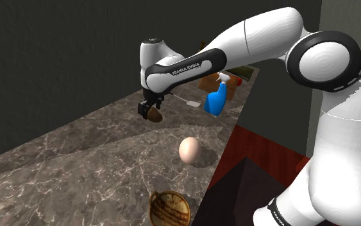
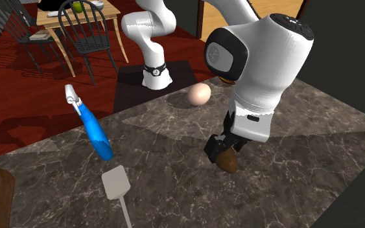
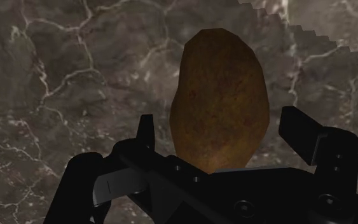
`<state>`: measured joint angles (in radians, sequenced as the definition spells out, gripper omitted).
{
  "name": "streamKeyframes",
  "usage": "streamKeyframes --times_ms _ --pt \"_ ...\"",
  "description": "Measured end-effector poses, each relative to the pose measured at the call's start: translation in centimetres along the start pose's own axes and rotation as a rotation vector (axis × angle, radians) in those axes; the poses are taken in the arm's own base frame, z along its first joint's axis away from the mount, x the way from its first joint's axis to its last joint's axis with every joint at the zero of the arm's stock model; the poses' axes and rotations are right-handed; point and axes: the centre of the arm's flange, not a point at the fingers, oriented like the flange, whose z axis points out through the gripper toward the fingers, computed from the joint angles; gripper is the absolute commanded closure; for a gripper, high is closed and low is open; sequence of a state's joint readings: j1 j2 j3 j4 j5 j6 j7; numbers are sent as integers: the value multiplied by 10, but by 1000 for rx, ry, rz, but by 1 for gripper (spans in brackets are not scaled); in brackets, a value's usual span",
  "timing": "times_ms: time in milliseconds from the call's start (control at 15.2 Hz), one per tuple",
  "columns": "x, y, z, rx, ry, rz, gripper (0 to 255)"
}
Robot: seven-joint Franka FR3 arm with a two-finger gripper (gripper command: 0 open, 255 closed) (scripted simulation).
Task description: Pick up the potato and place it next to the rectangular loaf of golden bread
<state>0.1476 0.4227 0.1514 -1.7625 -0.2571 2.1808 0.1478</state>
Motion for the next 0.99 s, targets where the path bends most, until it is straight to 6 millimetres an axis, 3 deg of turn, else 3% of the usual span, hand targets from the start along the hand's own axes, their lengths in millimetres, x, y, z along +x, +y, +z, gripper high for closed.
streamKeyframes --times_ms 264,330,990 --pt "0 0 0 0 0 0 0" --pt "0 0 0 0 0 0 255" --pt "0 1 0 0 1 1 255"
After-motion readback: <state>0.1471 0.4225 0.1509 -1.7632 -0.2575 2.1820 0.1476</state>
